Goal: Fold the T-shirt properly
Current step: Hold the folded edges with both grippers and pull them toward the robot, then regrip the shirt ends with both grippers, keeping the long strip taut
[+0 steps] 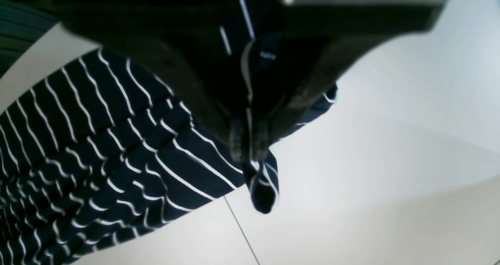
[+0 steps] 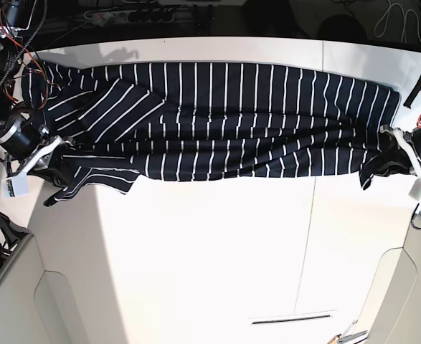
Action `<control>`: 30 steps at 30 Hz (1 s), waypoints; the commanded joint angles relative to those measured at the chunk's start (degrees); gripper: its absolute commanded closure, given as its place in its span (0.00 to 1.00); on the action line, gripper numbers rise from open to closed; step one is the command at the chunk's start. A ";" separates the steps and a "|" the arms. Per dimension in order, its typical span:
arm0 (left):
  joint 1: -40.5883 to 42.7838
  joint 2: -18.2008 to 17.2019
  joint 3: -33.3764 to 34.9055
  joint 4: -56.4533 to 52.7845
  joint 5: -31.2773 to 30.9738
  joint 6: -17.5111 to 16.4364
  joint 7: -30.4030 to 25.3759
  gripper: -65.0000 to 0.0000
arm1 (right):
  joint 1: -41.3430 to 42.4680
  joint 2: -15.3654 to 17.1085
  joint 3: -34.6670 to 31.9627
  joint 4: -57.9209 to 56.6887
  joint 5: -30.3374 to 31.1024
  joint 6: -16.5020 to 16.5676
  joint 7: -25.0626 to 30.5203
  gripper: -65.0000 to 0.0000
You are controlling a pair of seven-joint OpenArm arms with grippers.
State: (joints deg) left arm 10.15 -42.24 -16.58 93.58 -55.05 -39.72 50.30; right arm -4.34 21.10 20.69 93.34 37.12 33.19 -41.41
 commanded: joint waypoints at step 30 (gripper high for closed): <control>5.46 -1.25 -0.76 0.87 2.56 -0.28 0.59 1.00 | -19.67 -2.82 10.58 10.36 7.39 1.11 0.37 1.00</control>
State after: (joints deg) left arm 15.90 -42.35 -16.58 93.65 -51.72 -39.68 51.66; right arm -23.77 17.63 30.74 103.04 43.88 34.22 -41.87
